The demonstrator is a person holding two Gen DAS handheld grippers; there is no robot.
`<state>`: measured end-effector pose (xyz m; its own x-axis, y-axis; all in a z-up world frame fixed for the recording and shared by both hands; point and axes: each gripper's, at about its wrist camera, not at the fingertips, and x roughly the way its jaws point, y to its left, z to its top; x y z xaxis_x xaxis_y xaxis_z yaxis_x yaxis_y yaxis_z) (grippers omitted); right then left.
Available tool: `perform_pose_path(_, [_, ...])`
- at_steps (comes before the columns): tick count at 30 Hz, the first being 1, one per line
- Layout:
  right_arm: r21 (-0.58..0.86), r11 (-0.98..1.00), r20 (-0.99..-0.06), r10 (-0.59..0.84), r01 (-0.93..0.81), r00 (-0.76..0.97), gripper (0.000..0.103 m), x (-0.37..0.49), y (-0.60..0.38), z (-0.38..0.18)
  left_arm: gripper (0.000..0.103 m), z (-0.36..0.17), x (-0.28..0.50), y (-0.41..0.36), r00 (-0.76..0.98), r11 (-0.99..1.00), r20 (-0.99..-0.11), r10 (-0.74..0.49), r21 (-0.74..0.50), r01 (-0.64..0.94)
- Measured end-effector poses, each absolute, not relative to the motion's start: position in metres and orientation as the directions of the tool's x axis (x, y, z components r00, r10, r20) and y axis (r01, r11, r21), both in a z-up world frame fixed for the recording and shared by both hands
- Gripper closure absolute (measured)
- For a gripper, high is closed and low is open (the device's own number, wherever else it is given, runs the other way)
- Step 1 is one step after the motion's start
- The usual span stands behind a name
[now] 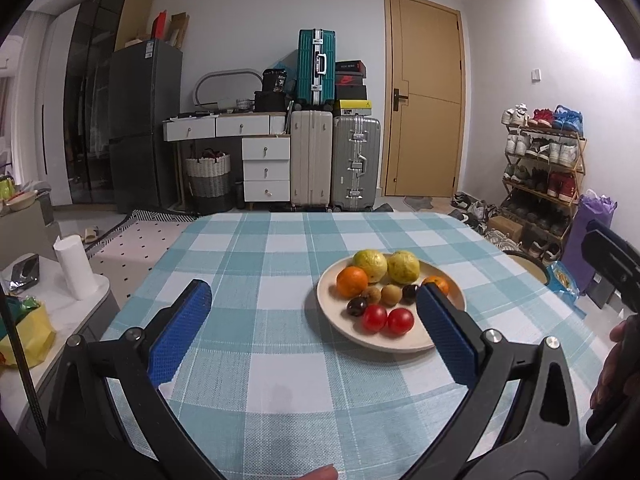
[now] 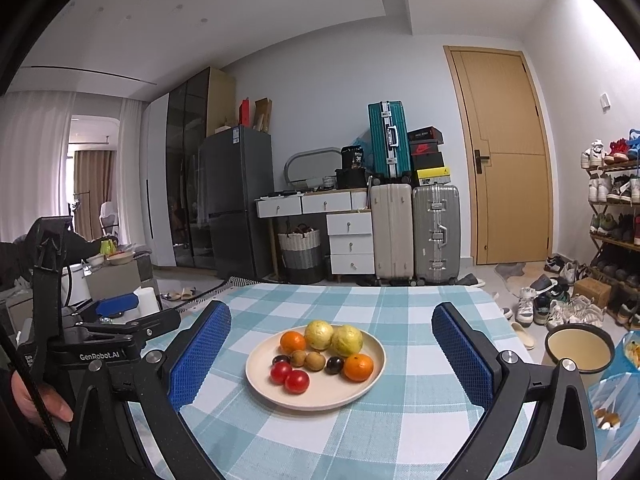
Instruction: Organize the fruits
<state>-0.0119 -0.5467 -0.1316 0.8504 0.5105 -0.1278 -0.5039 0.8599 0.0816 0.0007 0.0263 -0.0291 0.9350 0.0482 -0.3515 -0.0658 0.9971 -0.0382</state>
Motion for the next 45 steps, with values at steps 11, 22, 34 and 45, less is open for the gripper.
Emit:
perform_pose_path(11, [0.027, 0.866, -0.144, 0.497, -0.499, 0.856, 0.000, -0.011, -0.539, -0.158, 0.001, -0.059, 0.014, 0.035, 0.931, 0.995, -0.359, 0.071, -0.044, -0.093])
perform_pose_path(22, [0.034, 0.861, -0.213, 0.502, -0.507, 0.838, 0.000, 0.003, -0.533, -0.171, 0.001, -0.068, 0.021, 0.035, 0.927, 0.994, -0.368, 0.076, -0.042, -0.098])
perform_pose_path(34, [0.006, 0.851, -0.280, 0.505, -0.525, 0.816, 0.000, 0.013, -0.520, -0.180, 0.001, -0.065, 0.011, 0.031, 0.944, 0.996, -0.319, 0.087, -0.005, -0.094])
perform_pose_path(45, [0.012, 0.852, -0.281, 0.506, -0.524, 0.816, 0.000, 0.013, -0.520, -0.180, 0.001, -0.062, 0.006, 0.031, 0.949, 0.995, -0.304, 0.089, -0.014, -0.098])
